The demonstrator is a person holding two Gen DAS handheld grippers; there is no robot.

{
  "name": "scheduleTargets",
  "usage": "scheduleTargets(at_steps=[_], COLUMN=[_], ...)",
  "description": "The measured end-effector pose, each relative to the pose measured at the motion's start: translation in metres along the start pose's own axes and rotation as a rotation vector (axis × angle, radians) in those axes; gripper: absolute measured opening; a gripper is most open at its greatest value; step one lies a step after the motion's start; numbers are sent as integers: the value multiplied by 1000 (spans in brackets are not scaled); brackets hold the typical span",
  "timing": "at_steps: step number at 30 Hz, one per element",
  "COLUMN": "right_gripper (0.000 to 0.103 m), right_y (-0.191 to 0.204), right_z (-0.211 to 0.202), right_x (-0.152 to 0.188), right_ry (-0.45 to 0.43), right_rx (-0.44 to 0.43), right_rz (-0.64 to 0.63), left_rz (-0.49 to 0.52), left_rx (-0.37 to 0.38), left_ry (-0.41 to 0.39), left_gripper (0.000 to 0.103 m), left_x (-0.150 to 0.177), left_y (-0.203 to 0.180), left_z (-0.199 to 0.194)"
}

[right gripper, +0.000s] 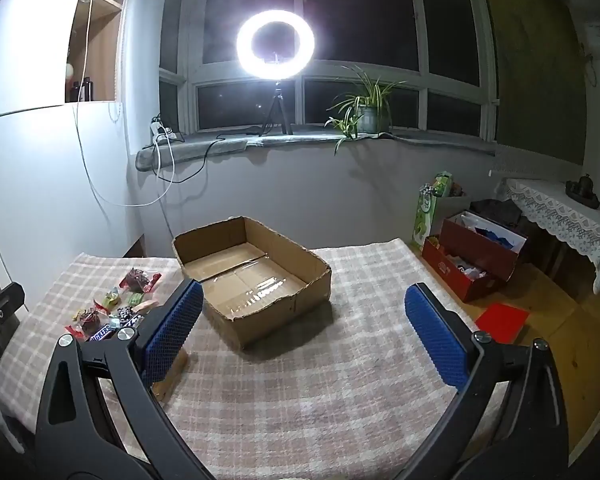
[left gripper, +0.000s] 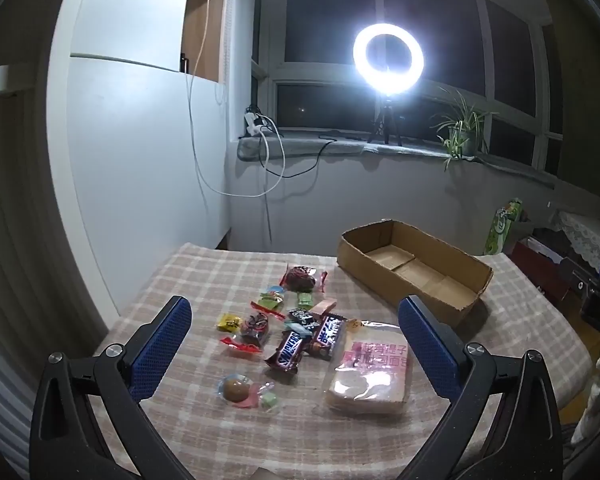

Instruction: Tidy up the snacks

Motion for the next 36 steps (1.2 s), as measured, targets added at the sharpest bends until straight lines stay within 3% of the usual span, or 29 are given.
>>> scheduleTargets(at_steps=[36], right_gripper=[103], right_y=[6], right_z=[8], right_x=[17], right_ry=[42], right_rx=[-21], right_rz=[1], left_rz=[-7], left_rx=[9], left_ry=[14], left_gripper=[102], left_x=[6], left_y=[-1], left_z=[2])
Point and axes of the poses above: each gripper's, at about its wrist camera, not at the fingertips, and z roughly the way its jaws point, y to its left, x to its underside, the point moved 9 cm from there along z, roughly the way its jaws point, and after that the axes turned 6 degrees about -y, right-handed, at the moved point
